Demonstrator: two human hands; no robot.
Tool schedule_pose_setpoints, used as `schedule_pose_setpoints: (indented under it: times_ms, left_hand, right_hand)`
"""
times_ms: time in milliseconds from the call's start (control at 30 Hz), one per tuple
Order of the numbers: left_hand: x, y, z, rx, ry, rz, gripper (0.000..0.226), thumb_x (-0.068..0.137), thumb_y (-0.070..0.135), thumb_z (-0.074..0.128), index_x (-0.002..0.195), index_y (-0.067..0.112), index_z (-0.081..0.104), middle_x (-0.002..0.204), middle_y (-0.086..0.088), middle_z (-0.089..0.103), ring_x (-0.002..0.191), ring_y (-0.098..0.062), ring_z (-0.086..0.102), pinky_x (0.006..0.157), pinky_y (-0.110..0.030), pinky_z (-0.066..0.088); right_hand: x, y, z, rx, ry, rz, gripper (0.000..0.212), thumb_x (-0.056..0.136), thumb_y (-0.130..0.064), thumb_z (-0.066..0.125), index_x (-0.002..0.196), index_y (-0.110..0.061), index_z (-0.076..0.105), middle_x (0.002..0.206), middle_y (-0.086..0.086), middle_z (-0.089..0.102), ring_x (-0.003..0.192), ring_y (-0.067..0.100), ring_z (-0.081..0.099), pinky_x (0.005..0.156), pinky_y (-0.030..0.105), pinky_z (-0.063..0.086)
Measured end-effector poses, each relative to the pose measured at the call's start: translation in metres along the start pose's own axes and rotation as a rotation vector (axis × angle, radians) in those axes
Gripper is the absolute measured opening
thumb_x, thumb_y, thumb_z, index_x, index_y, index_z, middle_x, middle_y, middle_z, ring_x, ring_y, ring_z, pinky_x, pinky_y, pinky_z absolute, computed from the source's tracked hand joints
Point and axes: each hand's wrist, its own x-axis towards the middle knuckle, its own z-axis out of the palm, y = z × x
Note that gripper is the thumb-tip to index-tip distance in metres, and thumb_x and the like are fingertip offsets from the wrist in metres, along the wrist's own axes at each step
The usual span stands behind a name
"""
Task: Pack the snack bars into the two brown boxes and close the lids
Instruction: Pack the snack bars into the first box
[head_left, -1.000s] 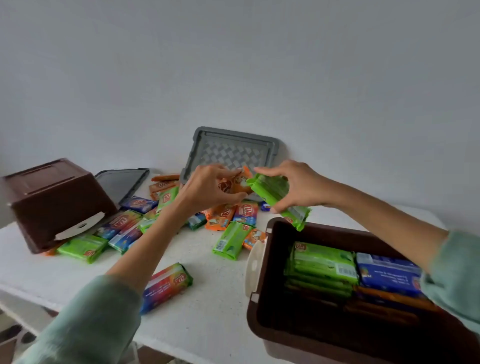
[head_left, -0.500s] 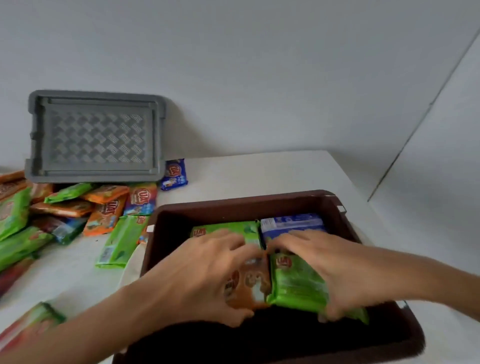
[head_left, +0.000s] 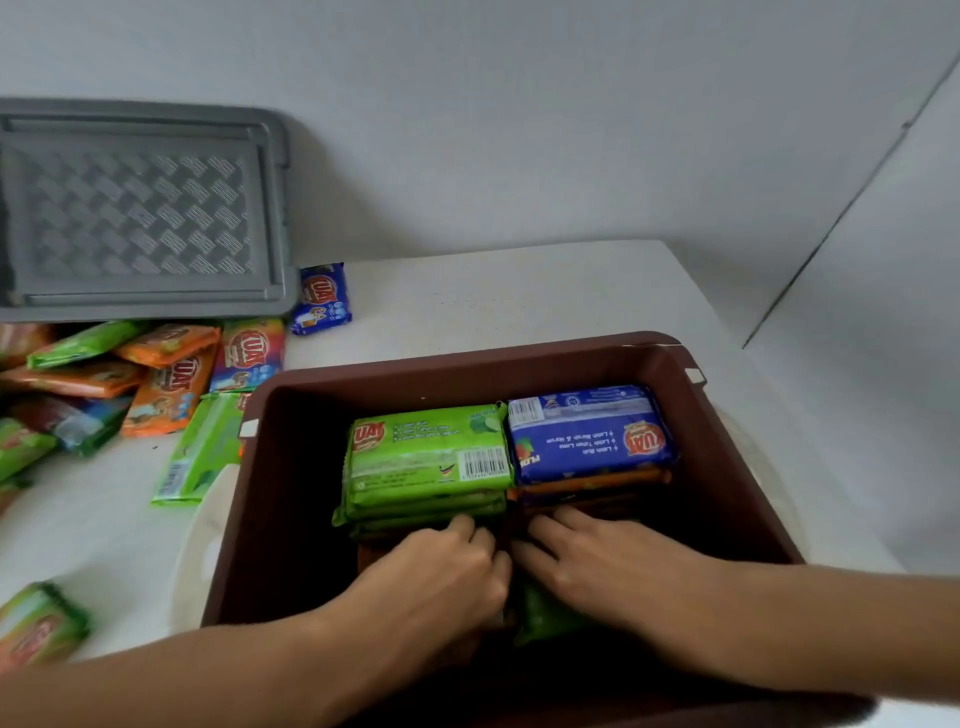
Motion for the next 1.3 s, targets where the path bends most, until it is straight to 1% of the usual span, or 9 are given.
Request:
schedule_pose_setpoints:
  times_ms: [167, 267, 367, 767, 800, 867, 933, 1100, 1300]
  left_hand:
    - [0.003, -0.004, -0.007, -0.064, 0.007, -0.034, 0.034, 0.052, 0.040, 0.076, 0.074, 0.016, 0.066, 0.070, -0.001, 0.063, 0.055, -0.015, 0.060, 0.040, -0.018, 0.040]
    - [0.000, -0.005, -0.002, -0.096, 0.082, -0.060, 0.008, 0.061, 0.023, 0.058, 0.061, 0.019, 0.065, 0.059, 0.005, 0.059, 0.045, -0.011, 0.055, 0.029, -0.016, 0.029]
    - [0.001, -0.002, 0.010, -0.060, 0.154, -0.086, 0.031, 0.065, 0.016, 0.036, 0.058, 0.020, 0.065, 0.060, 0.006, 0.060, 0.043, -0.009, 0.053, 0.027, -0.015, 0.026]
    - [0.001, -0.006, -0.005, -0.068, 0.031, -0.098, 0.027, 0.063, 0.018, 0.039, 0.056, 0.020, 0.065, 0.054, 0.006, 0.059, 0.037, -0.006, 0.051, 0.028, -0.015, 0.028]
    - [0.001, -0.008, -0.013, -0.094, 0.007, -0.055, 0.017, 0.067, 0.019, 0.049, 0.065, 0.020, 0.066, 0.062, 0.005, 0.062, 0.044, -0.009, 0.057, 0.033, -0.017, 0.036]
    - [0.000, -0.015, -0.025, -0.211, -0.104, -0.051, 0.024, 0.078, 0.018, 0.061, 0.102, 0.012, 0.060, 0.098, -0.005, 0.063, 0.079, -0.024, 0.065, 0.062, -0.031, 0.049]
    - [-0.005, -0.027, -0.040, -0.407, -0.244, -0.104, 0.037, 0.086, 0.022, 0.058, 0.119, 0.010, 0.049, 0.117, -0.009, 0.054, 0.102, -0.030, 0.056, 0.079, -0.039, 0.044]
    - [-0.040, -0.067, -0.075, -0.736, 0.270, -0.222, 0.019, 0.081, 0.022, 0.067, 0.099, 0.013, 0.066, 0.089, 0.002, 0.066, 0.075, -0.008, 0.061, 0.070, -0.020, 0.049]
    - [-0.095, -0.155, -0.082, -0.660, 0.518, -0.621, 0.015, 0.081, 0.021, 0.068, 0.095, 0.018, 0.068, 0.085, 0.008, 0.069, 0.077, -0.002, 0.064, 0.073, -0.021, 0.053]
  right_hand:
    - [-0.001, -0.002, -0.008, -0.029, 0.035, -0.037, 0.040, 0.063, -0.019, 0.032, 0.056, -0.019, 0.071, 0.054, -0.005, 0.061, 0.041, 0.007, 0.055, 0.031, 0.015, 0.033]
    - [-0.001, -0.001, -0.011, 0.009, 0.000, -0.060, 0.035, 0.062, -0.018, 0.035, 0.055, -0.019, 0.070, 0.065, -0.002, 0.066, 0.041, 0.010, 0.056, 0.028, 0.014, 0.033]
    - [0.000, -0.002, -0.013, 0.010, -0.051, -0.058, 0.031, 0.061, -0.019, 0.039, 0.054, -0.019, 0.069, 0.064, -0.002, 0.066, 0.043, 0.010, 0.058, 0.026, 0.013, 0.029]
    - [0.007, 0.002, -0.012, -0.100, -0.090, -0.084, 0.039, 0.063, -0.019, 0.032, 0.052, -0.020, 0.069, 0.059, -0.003, 0.064, 0.048, 0.010, 0.061, 0.029, 0.013, 0.033]
    - [0.009, 0.002, -0.020, -0.064, -0.128, -0.088, 0.037, 0.067, -0.019, 0.035, 0.061, -0.021, 0.072, 0.068, -0.002, 0.067, 0.057, 0.012, 0.064, 0.034, 0.015, 0.038]
    - [0.013, 0.007, -0.039, -0.035, -0.254, -0.107, 0.032, 0.083, -0.017, 0.045, 0.108, -0.017, 0.065, 0.111, 0.005, 0.060, 0.101, 0.018, 0.061, 0.069, 0.026, 0.052]
    - [0.009, 0.014, -0.052, 0.071, -0.363, -0.134, 0.043, 0.088, -0.032, 0.052, 0.130, -0.024, 0.045, 0.132, -0.003, 0.041, 0.123, 0.016, 0.044, 0.093, 0.032, 0.043]
    - [0.038, 0.012, -0.110, 0.252, -0.041, -0.097, 0.033, 0.084, -0.050, 0.058, 0.116, -0.040, 0.061, 0.102, -0.025, 0.055, 0.089, -0.007, 0.057, 0.070, 0.008, 0.045]
    - [0.140, -0.017, -0.145, 0.301, 0.127, -0.199, 0.041, 0.086, -0.041, 0.058, 0.127, -0.039, 0.051, 0.115, -0.015, 0.054, 0.107, 0.004, 0.049, 0.089, 0.022, 0.042]
